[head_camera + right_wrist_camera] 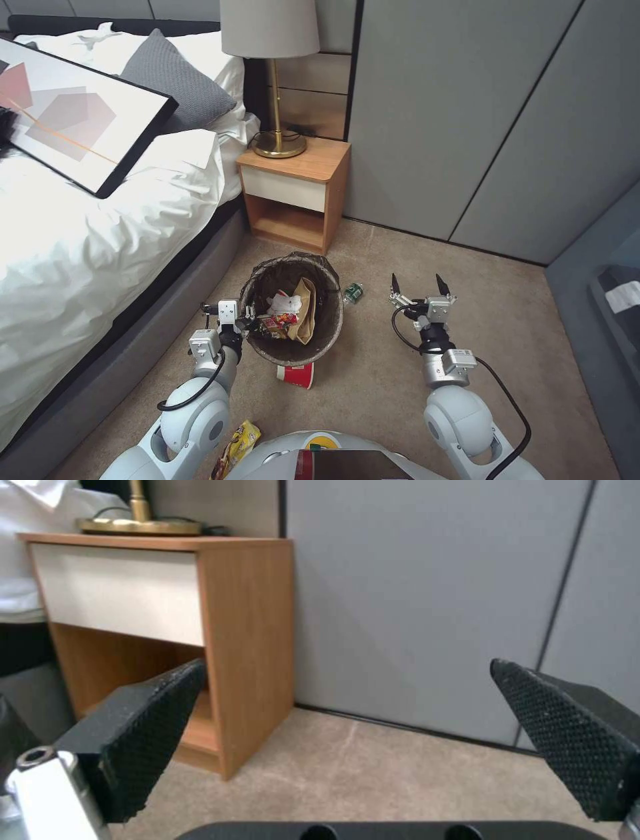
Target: Pick up the trash bin, then pick up the garbage from the floor and place it into the trash bin.
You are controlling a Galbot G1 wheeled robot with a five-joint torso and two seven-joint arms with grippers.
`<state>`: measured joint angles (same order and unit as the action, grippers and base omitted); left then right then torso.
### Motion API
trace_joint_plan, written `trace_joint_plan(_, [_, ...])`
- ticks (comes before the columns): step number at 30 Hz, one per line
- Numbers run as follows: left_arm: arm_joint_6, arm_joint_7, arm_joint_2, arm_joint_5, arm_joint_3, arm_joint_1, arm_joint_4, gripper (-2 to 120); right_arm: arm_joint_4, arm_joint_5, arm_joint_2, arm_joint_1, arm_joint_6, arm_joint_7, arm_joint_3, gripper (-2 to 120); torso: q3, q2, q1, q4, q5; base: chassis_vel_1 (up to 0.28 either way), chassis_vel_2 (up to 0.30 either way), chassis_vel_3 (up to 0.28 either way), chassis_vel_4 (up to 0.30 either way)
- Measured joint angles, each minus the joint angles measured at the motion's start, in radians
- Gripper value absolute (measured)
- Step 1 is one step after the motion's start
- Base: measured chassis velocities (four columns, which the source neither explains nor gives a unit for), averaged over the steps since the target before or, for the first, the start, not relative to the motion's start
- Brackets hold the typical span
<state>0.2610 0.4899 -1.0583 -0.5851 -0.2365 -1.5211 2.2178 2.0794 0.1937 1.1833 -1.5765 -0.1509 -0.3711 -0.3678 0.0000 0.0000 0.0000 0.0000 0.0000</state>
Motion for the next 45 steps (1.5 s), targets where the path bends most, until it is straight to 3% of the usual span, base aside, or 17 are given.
trace_joint_plan(45, [-0.014,-0.001,-0.008,0.020,-0.005,0.005,-0.016,0,-0.009,-0.013,0.036,0.015,0.015,-0.045,-0.011,100,0.000,0.000,0.000,0.0001,0.0000,0.019,0.019,0.019,0.019])
